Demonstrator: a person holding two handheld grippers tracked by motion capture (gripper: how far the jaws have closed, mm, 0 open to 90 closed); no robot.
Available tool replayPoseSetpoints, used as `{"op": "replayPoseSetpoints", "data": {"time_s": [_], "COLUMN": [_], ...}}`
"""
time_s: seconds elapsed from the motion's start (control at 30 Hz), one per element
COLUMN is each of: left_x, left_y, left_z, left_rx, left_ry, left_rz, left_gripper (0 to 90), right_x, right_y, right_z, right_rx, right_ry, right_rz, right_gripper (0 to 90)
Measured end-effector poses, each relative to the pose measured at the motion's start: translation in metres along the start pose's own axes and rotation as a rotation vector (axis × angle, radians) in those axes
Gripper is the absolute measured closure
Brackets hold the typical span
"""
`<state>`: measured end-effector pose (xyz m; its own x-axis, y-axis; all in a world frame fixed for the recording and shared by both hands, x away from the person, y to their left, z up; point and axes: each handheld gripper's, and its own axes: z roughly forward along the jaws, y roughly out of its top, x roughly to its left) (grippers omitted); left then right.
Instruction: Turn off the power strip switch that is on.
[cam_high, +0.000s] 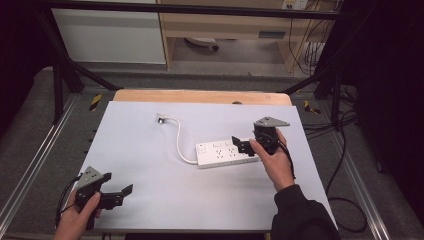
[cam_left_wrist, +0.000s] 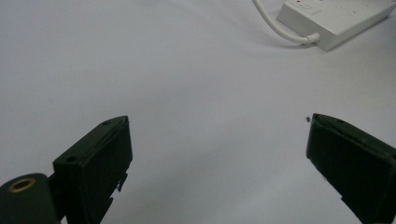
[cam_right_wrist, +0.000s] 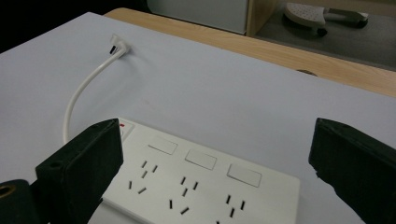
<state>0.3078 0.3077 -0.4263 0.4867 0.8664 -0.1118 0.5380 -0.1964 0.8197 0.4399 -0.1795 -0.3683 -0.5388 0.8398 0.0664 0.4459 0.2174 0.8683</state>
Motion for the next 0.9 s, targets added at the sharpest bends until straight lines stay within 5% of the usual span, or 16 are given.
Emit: {"op": "replayPoseSetpoints", "data": {"time_s": [0.5, 0.9], "left_x": [0.0, 0.0], "left_y": [0.0, 0.0], "left_z": [0.001, 0.0], "left_rx": [0.008, 0.006], "left_ry": [0.006, 0.006], "left_rz": [-0.002, -0.002], "left_gripper": [7.2, 7.2], "right_x": [-0.036, -0.05], "right_y": [-0.033, -0.058], "right_z": [-0.05, -0.071], "right_rx": [-0.065, -0.085], "right_ry": [-0.063, -0.1], "right_rz": [0.043, 0.066], "right_gripper": [4.3, 5.7]}}
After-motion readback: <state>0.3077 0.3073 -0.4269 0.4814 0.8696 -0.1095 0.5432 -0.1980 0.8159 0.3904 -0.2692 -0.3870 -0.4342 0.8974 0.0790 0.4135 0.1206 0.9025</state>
